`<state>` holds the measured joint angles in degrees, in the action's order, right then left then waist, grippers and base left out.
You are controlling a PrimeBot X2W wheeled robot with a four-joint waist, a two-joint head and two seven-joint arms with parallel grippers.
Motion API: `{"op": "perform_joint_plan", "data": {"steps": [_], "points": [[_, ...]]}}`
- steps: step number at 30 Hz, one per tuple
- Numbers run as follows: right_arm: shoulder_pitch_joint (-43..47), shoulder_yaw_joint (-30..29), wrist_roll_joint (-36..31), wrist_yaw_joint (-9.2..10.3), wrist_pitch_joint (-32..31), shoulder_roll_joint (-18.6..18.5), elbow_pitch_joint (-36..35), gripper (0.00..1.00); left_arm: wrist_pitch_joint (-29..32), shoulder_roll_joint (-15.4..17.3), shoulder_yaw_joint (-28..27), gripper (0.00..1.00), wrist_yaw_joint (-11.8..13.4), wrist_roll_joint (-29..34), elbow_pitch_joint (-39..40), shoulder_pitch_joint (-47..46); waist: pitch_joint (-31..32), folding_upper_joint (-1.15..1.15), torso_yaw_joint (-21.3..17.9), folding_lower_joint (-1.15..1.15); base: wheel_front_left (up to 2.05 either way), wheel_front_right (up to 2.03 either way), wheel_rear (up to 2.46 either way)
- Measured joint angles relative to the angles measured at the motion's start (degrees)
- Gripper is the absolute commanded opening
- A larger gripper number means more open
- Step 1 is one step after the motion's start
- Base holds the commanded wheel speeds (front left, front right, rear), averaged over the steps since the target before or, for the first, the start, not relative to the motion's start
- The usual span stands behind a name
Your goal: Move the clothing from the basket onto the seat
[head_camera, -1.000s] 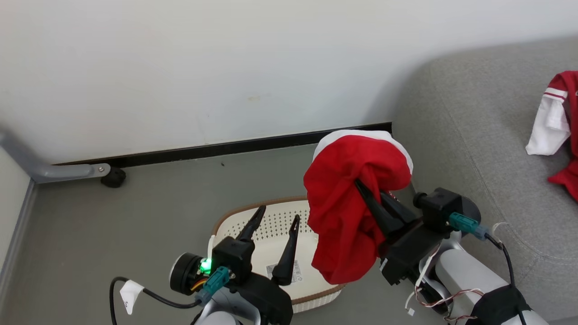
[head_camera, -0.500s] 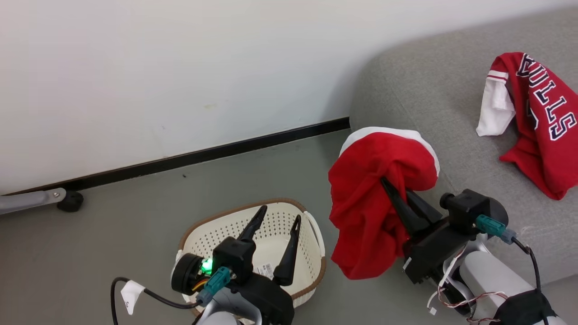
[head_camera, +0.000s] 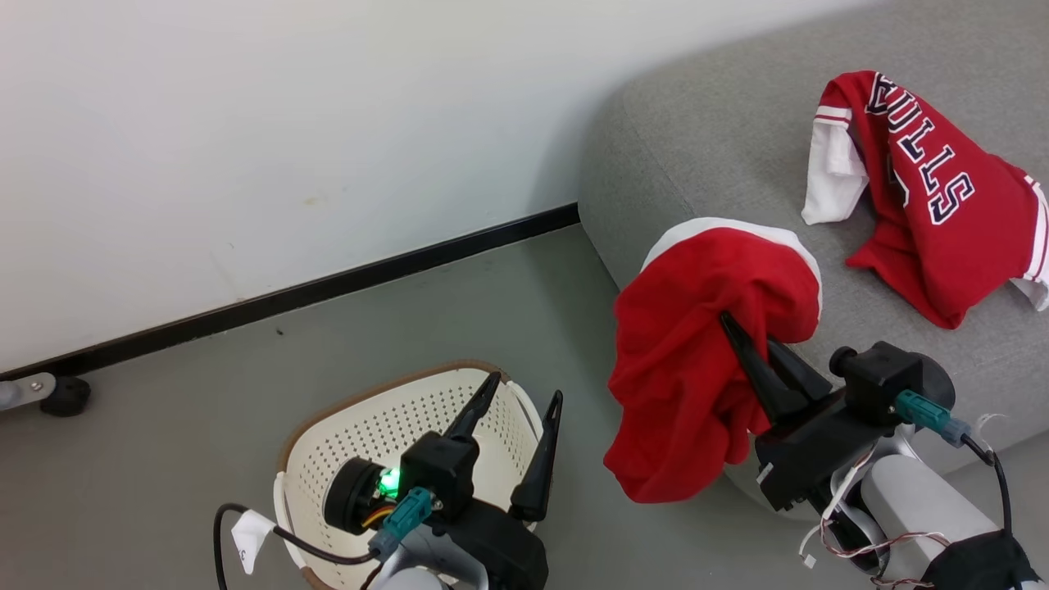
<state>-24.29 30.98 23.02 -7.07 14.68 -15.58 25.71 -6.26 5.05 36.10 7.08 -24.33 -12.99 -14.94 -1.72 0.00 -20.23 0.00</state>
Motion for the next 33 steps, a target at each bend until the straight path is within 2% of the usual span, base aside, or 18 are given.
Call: {"op": "perform_joint_plan", "data": {"steps": [10,22,28,33], "points": [[1.6,-2.8,-0.9,0.0,0.0,-0.9,-1.6,0.0,0.0,-0.1,0.5,1.0,0.0,0.3,-0.1,-0.4,-1.8,0.0,-2.3,0.0,0.0,0.0,0.0],[2.4,-8.1,-1.3,0.11,0.0,-1.1,-3.1,0.0,0.6,-0.3,1.7,1.0,0.0,0.4,0.0,-1.0,-3.7,0.0,-1.5,0.0,0.0,0.0,0.0],[-0.8,-13.0,-0.7,0.59,0.0,-2.6,-4.5,0.0,1.8,0.0,1.9,1.0,0.0,1.3,1.7,-1.0,-6.0,0.0,-0.9,0.0,0.0,0.0,0.0],[-5.7,-17.2,-0.7,0.77,0.0,-5.4,-5.3,0.0,2.9,1.4,1.8,1.0,0.0,2.7,2.6,-1.3,-8.9,0.0,-0.2,0.0,0.0,0.0,0.0]]}}
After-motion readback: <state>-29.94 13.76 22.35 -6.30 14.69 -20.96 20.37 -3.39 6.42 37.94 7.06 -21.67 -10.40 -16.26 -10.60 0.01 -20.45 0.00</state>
